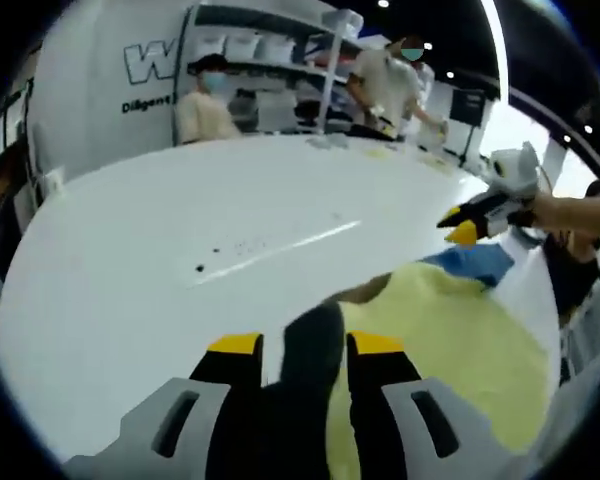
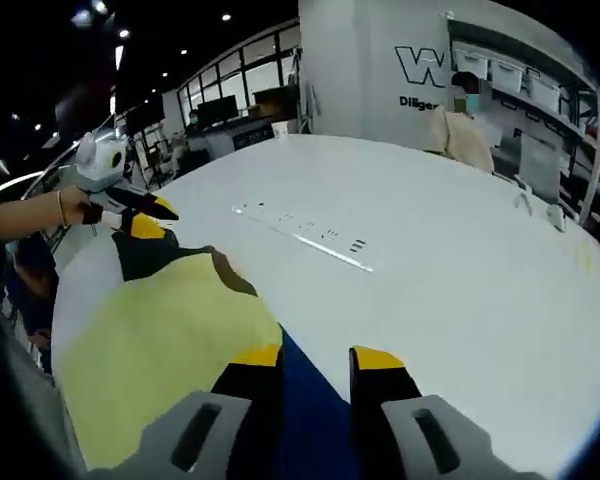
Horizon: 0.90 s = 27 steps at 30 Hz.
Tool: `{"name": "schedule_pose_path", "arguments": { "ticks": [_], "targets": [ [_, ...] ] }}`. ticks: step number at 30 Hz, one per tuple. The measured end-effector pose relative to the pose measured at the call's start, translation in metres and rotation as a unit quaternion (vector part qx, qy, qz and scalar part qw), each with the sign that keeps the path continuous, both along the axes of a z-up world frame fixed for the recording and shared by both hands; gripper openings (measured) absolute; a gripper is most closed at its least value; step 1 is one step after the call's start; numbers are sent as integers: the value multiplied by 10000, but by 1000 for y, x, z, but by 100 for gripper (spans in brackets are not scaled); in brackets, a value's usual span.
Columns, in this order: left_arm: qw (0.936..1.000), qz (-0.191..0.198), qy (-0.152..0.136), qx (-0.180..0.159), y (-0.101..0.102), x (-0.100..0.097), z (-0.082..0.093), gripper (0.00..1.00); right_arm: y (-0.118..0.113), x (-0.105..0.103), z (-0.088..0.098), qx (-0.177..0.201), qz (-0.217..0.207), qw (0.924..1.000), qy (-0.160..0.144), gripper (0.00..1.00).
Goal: Fold the garment on the visible template until the final outline fits inside the template.
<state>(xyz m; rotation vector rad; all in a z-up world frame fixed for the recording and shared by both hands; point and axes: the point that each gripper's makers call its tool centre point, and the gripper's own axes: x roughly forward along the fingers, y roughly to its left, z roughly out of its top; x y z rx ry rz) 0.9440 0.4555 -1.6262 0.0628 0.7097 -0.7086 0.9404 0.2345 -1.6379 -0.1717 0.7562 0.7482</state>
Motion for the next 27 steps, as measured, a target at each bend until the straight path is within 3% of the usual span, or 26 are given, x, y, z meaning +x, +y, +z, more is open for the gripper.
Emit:
{"name": "schedule_pose_path", "arguments": {
  "ticks": [2, 5, 8, 14, 22, 27],
  "targets": [
    [9997, -197, 91, 68, -15, -1, -6, 28, 10, -2, -8, -136, 254, 9996, 52, 19],
    [9993, -288, 130, 180, -16, 8, -19, 24, 18, 4, -17, -151, 272, 9995, 106, 18],
    [9991, -242, 227, 257, -24, 4, -20, 19, 25, 0, -23, -145, 267, 9993, 203, 18],
    [9985, -225, 373, 322, -21, 10, -34, 10, 33, 0, -30, -159, 382, 9985, 347, 13],
    [9980, -291, 308, 478, -23, 6, -37, 0, 38, -4, -30, -232, 400, 9983, 341, 0],
    [9961, -539, 38, 699, -20, -8, -18, 0, 37, -14, -12, -130, 516, 9983, 254, 0]
  ]
}}
